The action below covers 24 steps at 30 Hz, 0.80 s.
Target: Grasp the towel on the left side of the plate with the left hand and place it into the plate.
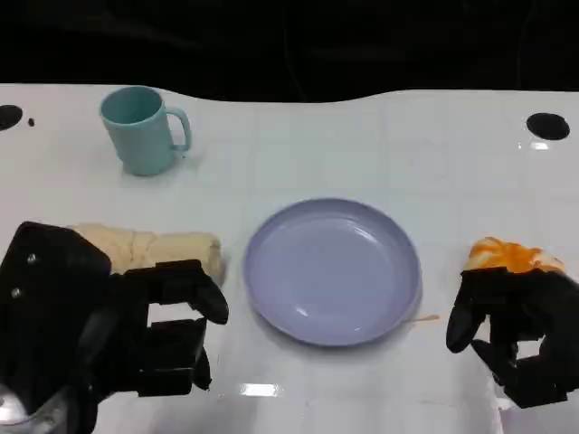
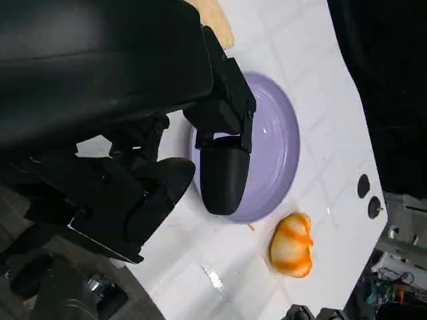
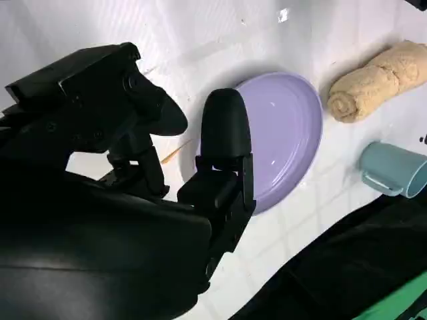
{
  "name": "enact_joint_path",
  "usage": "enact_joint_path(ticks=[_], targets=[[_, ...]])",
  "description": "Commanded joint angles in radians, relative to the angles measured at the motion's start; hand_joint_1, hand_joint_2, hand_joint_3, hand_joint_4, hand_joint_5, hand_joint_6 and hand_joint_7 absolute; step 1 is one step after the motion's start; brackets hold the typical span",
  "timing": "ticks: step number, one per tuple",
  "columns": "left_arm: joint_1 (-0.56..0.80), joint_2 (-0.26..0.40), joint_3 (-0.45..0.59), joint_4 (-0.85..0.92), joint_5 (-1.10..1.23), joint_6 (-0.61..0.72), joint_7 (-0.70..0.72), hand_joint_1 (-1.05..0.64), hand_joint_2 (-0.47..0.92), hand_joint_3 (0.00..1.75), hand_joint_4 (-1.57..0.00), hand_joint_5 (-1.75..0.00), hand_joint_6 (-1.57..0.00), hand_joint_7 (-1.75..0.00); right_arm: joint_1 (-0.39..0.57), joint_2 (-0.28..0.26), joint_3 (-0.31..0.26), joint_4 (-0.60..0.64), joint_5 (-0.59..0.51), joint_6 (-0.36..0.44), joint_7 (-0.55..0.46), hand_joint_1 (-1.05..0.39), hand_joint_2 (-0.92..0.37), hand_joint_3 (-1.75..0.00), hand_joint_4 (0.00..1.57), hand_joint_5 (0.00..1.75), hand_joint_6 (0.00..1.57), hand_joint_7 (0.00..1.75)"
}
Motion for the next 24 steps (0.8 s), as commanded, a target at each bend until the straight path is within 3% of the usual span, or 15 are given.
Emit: enact_joint_path(ticks=[1,9,13,15,16,17,19,24], targets=[[-0.003,0.016,0.011,-0.001,0.007,-0.005,0.003,-0.04,0.51,1.32,-0.8,-1.75,-0.72,-1.61,-0.009,-0.015,-0.006,-0.016,0.0,0.009,0.001,0.02,-0.55,-1.12,0.74,1.75,0.7,1.45],[0.009,-0.012,0.029,0.031,0.007,-0.068,0.01,-0.04,0.57,1.23,-0.73,-1.75,-0.69,-1.52,-0.011,-0.012,-0.002,-0.005,-0.003,-0.011,-0.001,0.03,-0.54,-1.14,0.74,1.75,0.7,1.45],[0.025,-0.007,0.001,0.036,0.076,-0.161,0.032,-0.04,0.56,1.14,-0.54,-1.61,-0.6,-1.25,-0.01,-0.008,0.001,-0.011,-0.001,-0.001,-0.002,0.02,-0.54,-1.13,0.73,1.75,0.7,1.44],[0.034,0.002,-0.013,0.041,0.113,-0.211,0.032,-0.08,0.63,0.95,-0.47,-1.48,-0.53,-1.07,-0.009,-0.008,0.005,-0.016,-0.005,0.004,-0.002,0.02,-0.54,-1.13,0.73,1.75,0.7,1.44],[0.037,0.005,-0.018,0.044,0.126,-0.229,0.03,-0.12,0.75,0.66,-0.42,-1.41,-0.51,-0.95,-0.009,-0.008,0.007,-0.019,-0.007,0.006,-0.003,0.01,-0.54,-1.12,0.73,1.75,0.7,1.44],[0.038,0.006,-0.019,0.047,0.137,-0.241,0.029,-0.15,0.84,0.47,-0.4,-1.38,-0.51,-0.88,-0.01,-0.007,0.009,-0.023,-0.008,0.015,-0.002,0.01,-0.54,-1.12,0.73,1.75,0.7,1.44],[0.033,0.007,-0.021,0.058,0.164,-0.266,0.033,-0.18,0.9,0.23,-0.36,-1.36,-0.55,-0.68,-0.011,-0.004,0.013,-0.027,-0.009,0.017,-0.004,0.02,-0.55,-1.11,0.73,1.75,0.7,1.44],[0.004,0.022,-0.034,0.107,0.249,-0.372,0.037,-0.17,0.92,0.13,-0.44,-1.25,-0.68,-0.5,-0.014,-0.003,0.019,-0.025,-0.016,0.017,-0.008,0.02,-0.55,-1.11,0.74,1.75,0.7,1.45]])
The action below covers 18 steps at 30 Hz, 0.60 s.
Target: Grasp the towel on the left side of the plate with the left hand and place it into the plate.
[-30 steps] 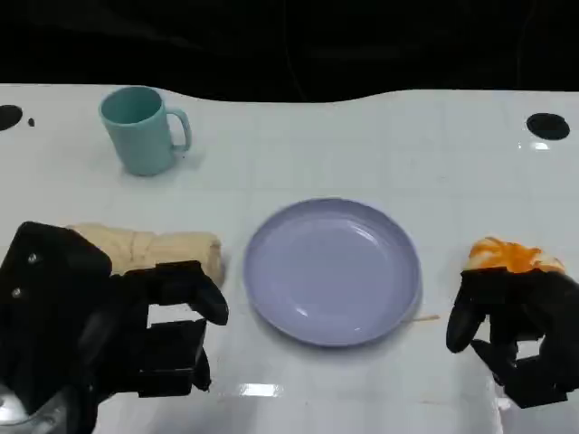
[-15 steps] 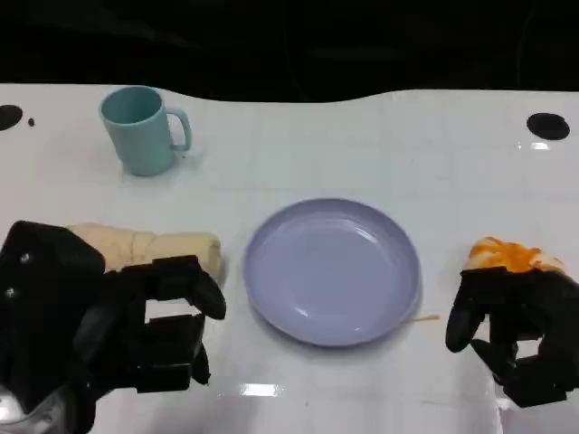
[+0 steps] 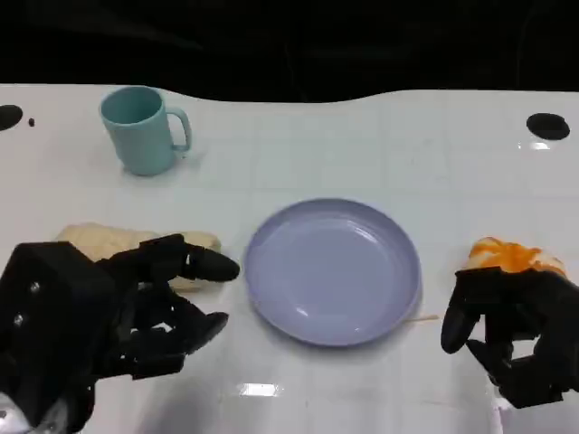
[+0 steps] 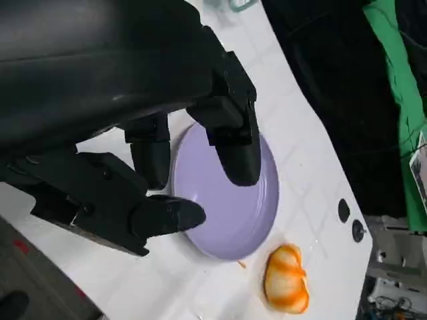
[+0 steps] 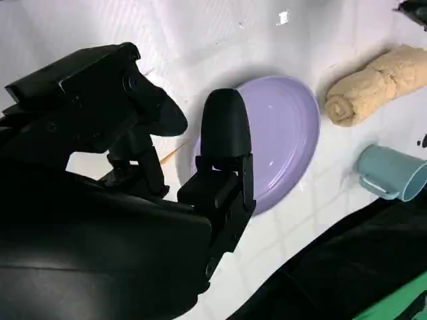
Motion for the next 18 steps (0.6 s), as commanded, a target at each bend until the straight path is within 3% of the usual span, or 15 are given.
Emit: enact_joint_path(ticks=[1,8,13,18], targets=[[-0.03,0.029,-0.004,0.057,0.07,-0.115,0.005,-0.15,0.92,0.12,-0.45,-1.22,-0.68,-0.49,-0.01,-0.005,0.006,-0.012,-0.008,0.016,-0.007,0.02,-0.55,-1.12,0.74,1.75,0.7,1.44],[-0.117,0.111,-0.058,0.158,0.225,-0.246,-0.02,-0.21,0.92,0.02,-0.45,-0.98,-0.64,-0.35,-0.012,-0.003,0.012,-0.026,-0.013,0.037,-0.01,0.01,-0.55,-1.12,0.73,1.75,0.71,1.44],[-0.194,0.179,-0.121,0.228,0.362,-0.27,-0.039,-0.3,0.91,0.01,-0.34,-0.9,-0.56,-0.23,-0.009,0.0,0.014,-0.03,-0.013,0.037,-0.015,0.01,-0.55,-1.12,0.72,1.75,0.7,1.44],[-0.293,0.296,-0.24,0.326,0.601,-0.336,-0.079,-0.4,0.9,0.0,-0.29,-0.45,-0.42,-0.02,-0.007,-0.002,0.021,-0.034,-0.019,0.031,-0.02,0.02,-0.55,-1.11,0.74,1.75,0.7,1.44]])
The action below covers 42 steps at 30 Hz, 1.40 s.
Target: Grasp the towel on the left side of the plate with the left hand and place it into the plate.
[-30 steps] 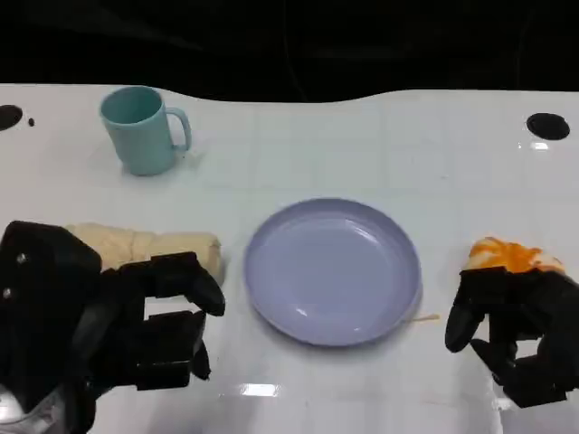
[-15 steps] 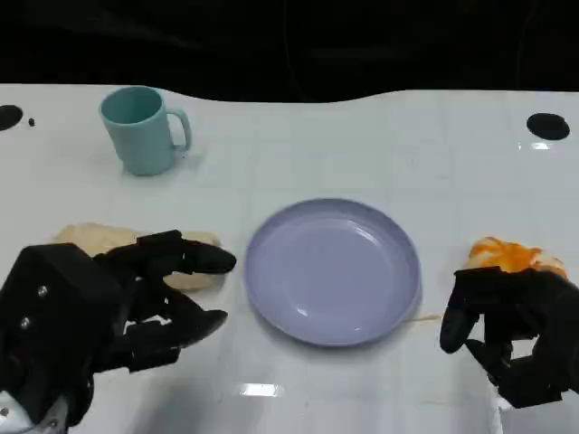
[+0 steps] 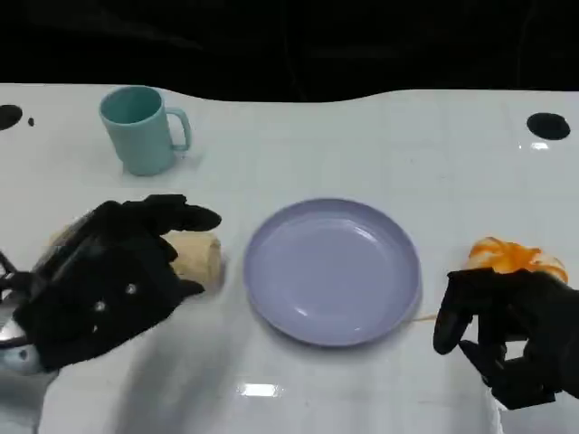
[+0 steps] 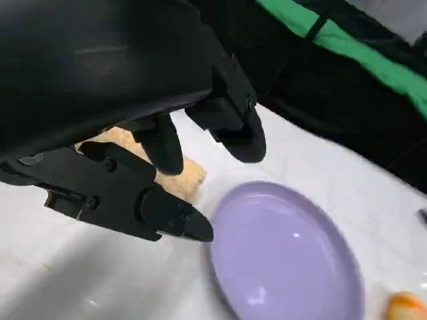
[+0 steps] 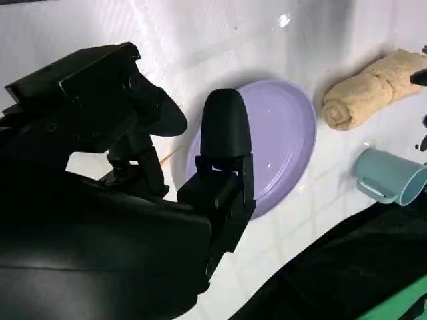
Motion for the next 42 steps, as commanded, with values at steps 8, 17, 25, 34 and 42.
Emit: enact_joint_path(ticks=[8,17,25,34,42], targets=[[-0.229,0.095,-0.193,0.278,0.337,-0.064,-0.119,-0.55,0.88,0.0,-0.18,-0.26,-0.22,0.0,0.001,-0.002,0.001,-0.017,-0.006,0.005,-0.013,0.02,-0.54,-1.12,0.74,1.75,0.7,1.45],[-0.349,0.037,-0.265,0.552,0.428,-0.148,-0.07,-0.6,0.84,0.0,-0.22,-0.16,-0.22,-0.01,0.007,-0.005,0.003,-0.022,-0.01,0.0,-0.015,0.01,-0.54,-1.12,0.75,1.75,0.71,1.44],[-0.454,-0.043,-0.31,0.824,0.447,-0.224,-0.029,-0.53,0.82,0.0,-0.31,-0.16,-0.31,-0.03,0.012,-0.002,0.001,-0.045,-0.007,0.026,-0.013,0.01,-0.54,-1.12,0.75,1.75,0.71,1.44],[-0.557,-0.138,-0.365,1.133,0.454,-0.285,0.021,-0.57,0.92,0.03,-0.41,-0.14,-0.41,-0.04,0.021,-0.004,0.002,-0.062,-0.005,0.037,-0.014,0.01,-0.54,-1.11,0.75,1.75,0.71,1.43],[-0.554,-0.161,-0.355,1.282,0.442,-0.416,0.321,-0.28,0.92,0.2,-0.76,-1.14,-0.97,-0.29,0.019,-0.004,0.003,-0.077,-0.008,0.062,-0.016,0.01,-0.54,-1.11,0.75,1.75,0.72,1.43]])
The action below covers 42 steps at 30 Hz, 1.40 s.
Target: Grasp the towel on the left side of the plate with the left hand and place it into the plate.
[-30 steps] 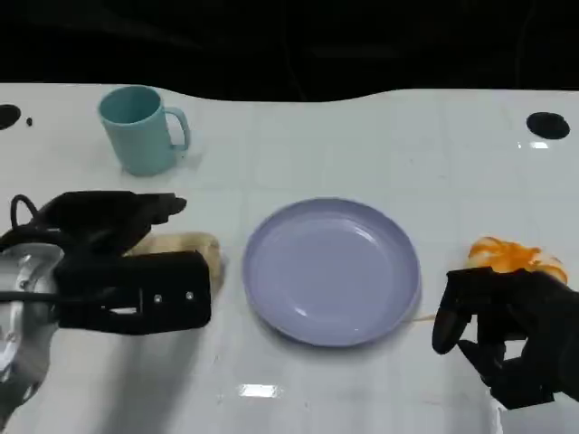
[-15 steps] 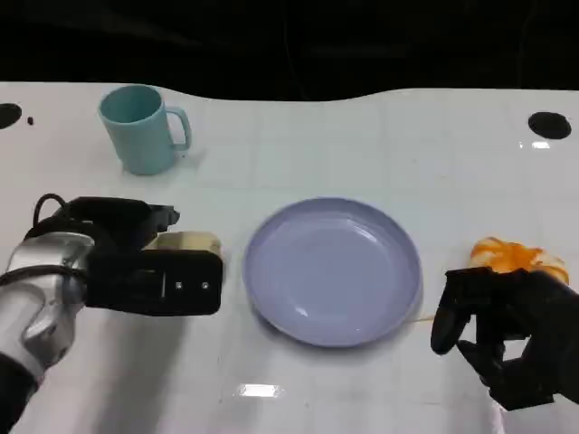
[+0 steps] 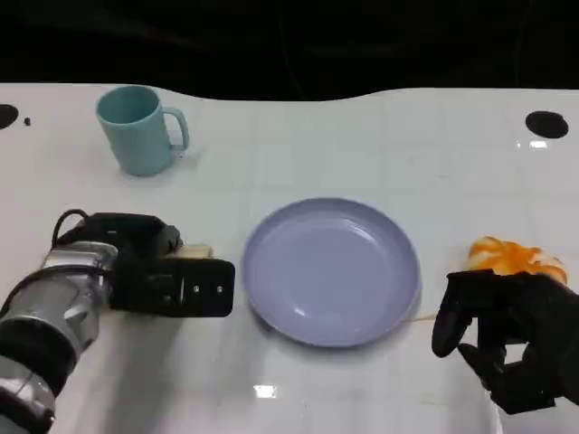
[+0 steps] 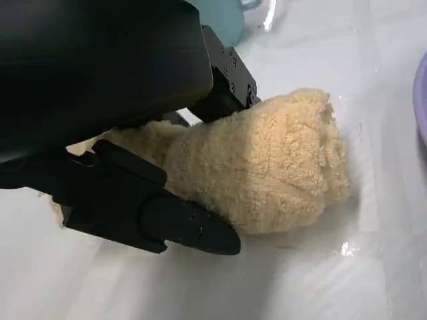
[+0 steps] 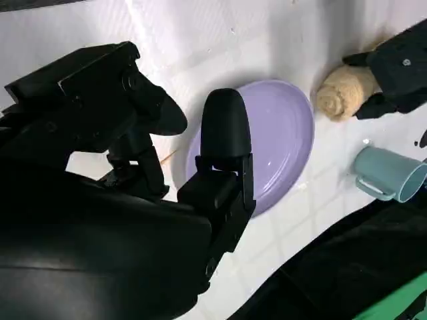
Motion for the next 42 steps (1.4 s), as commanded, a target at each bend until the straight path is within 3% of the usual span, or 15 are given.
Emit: enact_joint_path(ticks=[1,3,4,7,9,11,17,19,23,26,28,29,31,33,42], targets=[[0.016,0.013,0.011,0.052,-0.006,-0.07,0.172,-0.28,0.92,0.2,-0.75,-1.26,-0.98,-0.31,0.001,-0.007,-0.004,-0.007,0.0,0.004,-0.004,0.01,-0.54,-1.11,0.75,1.75,0.72,1.43],[0.024,0.017,0.012,0.065,-0.002,-0.101,0.261,-0.23,0.92,0.21,-0.8,-1.64,-0.88,-0.89,0.001,-0.007,-0.007,-0.002,0.004,0.002,-0.001,0.01,-0.54,-1.11,0.75,1.75,0.72,1.43],[0.027,0.018,0.013,0.071,-0.002,-0.113,0.3,-0.21,0.92,0.22,-0.82,-1.69,-0.82,-1.12,0.0,-0.008,-0.008,-0.002,0.005,0.006,0.0,0.02,-0.55,-1.11,0.74,1.75,0.72,1.43],[0.035,0.018,0.02,0.078,-0.007,-0.133,0.38,-0.23,0.92,0.24,-0.84,-1.74,-0.66,-1.43,-0.002,-0.007,-0.008,-0.005,0.006,0.017,0.0,0.01,-0.55,-1.11,0.74,1.75,0.71,1.43],[0.036,0.013,0.027,0.074,-0.012,-0.136,0.411,-0.22,0.92,0.16,-0.85,-1.75,-0.77,-1.06,-0.001,-0.005,-0.007,-0.002,0.005,0.008,-0.003,0.01,-0.54,-1.1,0.75,1.75,0.71,1.43],[0.036,0.009,0.034,0.066,-0.02,-0.143,0.437,-0.21,0.92,0.15,-0.85,-1.75,-0.82,-0.98,-0.001,-0.002,-0.004,0.003,0.005,0.004,-0.005,0.01,-0.54,-1.1,0.75,1.75,0.72,1.43],[0.027,-0.001,0.055,0.014,-0.033,-0.164,0.49,-0.23,0.92,0.18,-0.85,-1.75,-0.55,-1.68,-0.004,0.003,0.004,0.014,-0.005,0.005,-0.016,0.01,-0.54,-1.1,0.75,1.75,0.71,1.43],[0.024,-0.005,0.064,-0.009,-0.04,-0.17,0.491,-0.23,0.92,0.22,-0.86,-1.75,-0.55,-1.73,-0.006,0.005,0.005,0.019,-0.005,0.004,-0.02,0.01,-0.54,-1.1,0.75,1.75,0.72,1.43],[0.016,-0.013,0.073,-0.071,-0.054,-0.172,0.444,-0.25,0.88,0.25,-0.84,-1.75,-0.65,-1.49,-0.01,0.008,0.007,0.03,-0.002,0.01,-0.023,0.0,-0.55,-1.1,0.74,1.75,0.71,1.43],[0.018,-0.023,0.076,-0.131,-0.063,-0.177,0.416,-0.24,0.84,0.29,-0.86,-1.75,-0.6,-1.72,-0.008,0.012,0.007,0.036,-0.001,0.004,-0.026,0.0,-0.55,-1.09,0.73,1.75,0.7,1.42],[0.026,-0.032,0.075,-0.201,-0.062,-0.15,0.369,-0.26,0.85,0.23,-0.86,-1.75,-0.81,-1.06,-0.006,0.016,0.006,0.031,-0.001,0.012,-0.028,0.02,-0.56,-1.09,0.72,1.75,0.7,1.42],[0.034,-0.038,0.079,-0.237,-0.067,-0.144,0.351,-0.25,0.86,0.21,-0.86,-1.75,-0.84,-1.0,-0.004,0.019,0.004,0.029,0.002,0.013,-0.028,0.02,-0.56,-1.09,0.72,1.75,0.7,1.42],[0.054,-0.053,0.083,-0.302,-0.074,-0.136,0.329,-0.23,0.83,0.33,-0.87,-1.75,-0.67,-1.55,-0.002,0.021,-0.001,0.028,0.006,0.013,-0.026,0.03,-0.56,-1.09,0.72,1.75,0.71,1.43],[0.074,-0.069,0.081,-0.354,-0.078,-0.129,0.313,-0.22,0.67,0.67,-0.87,-1.75,-0.63,-1.7,-0.002,0.018,-0.002,0.027,0.005,0.016,-0.024,0.02,-0.56,-1.09,0.72,1.75,0.71,1.43],[0.105,-0.154,0.044,-0.459,-0.056,-0.068,0.231,-0.22,0.58,0.8,-0.87,-1.75,-0.6,-1.74,0.007,0.018,0.001,0.007,0.006,0.018,-0.022,0.03,-0.57,-1.07,0.72,1.75,0.71,1.43]])
